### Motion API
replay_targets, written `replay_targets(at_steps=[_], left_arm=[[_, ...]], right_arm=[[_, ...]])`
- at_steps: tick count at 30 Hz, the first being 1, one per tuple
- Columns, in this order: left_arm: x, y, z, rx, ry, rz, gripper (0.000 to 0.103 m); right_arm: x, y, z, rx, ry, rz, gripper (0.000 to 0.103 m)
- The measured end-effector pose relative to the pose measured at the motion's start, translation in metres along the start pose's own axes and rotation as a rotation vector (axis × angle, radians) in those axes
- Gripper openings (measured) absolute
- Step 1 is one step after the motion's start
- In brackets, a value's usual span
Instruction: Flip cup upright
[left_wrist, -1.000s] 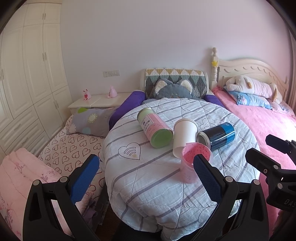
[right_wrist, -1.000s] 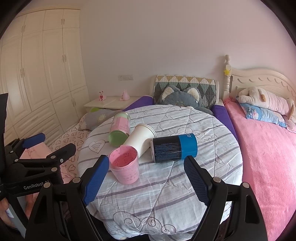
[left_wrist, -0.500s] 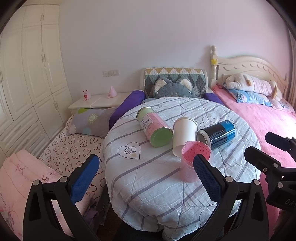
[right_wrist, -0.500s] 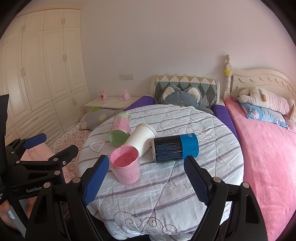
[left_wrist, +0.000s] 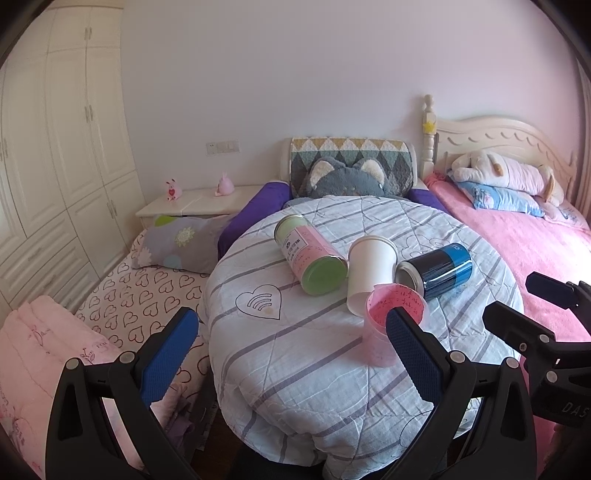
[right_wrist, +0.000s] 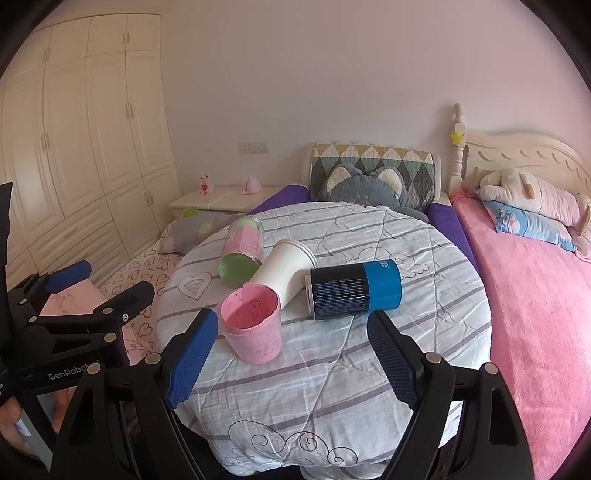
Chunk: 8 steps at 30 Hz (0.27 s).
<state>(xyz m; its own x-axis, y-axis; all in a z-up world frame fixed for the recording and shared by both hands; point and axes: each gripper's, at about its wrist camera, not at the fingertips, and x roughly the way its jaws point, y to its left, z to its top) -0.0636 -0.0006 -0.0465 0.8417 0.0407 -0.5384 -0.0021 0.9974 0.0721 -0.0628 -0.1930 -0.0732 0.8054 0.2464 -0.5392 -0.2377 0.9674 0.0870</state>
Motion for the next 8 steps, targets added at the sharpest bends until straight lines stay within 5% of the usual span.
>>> replay_targets(at_steps=[8], left_arm=[[0.015,-0.001,0.0,0.005,0.047,-0.012,0.103]], right_arm=[[0.014,0.0,-0.003,0.002,0.035,0.012,0.084]])
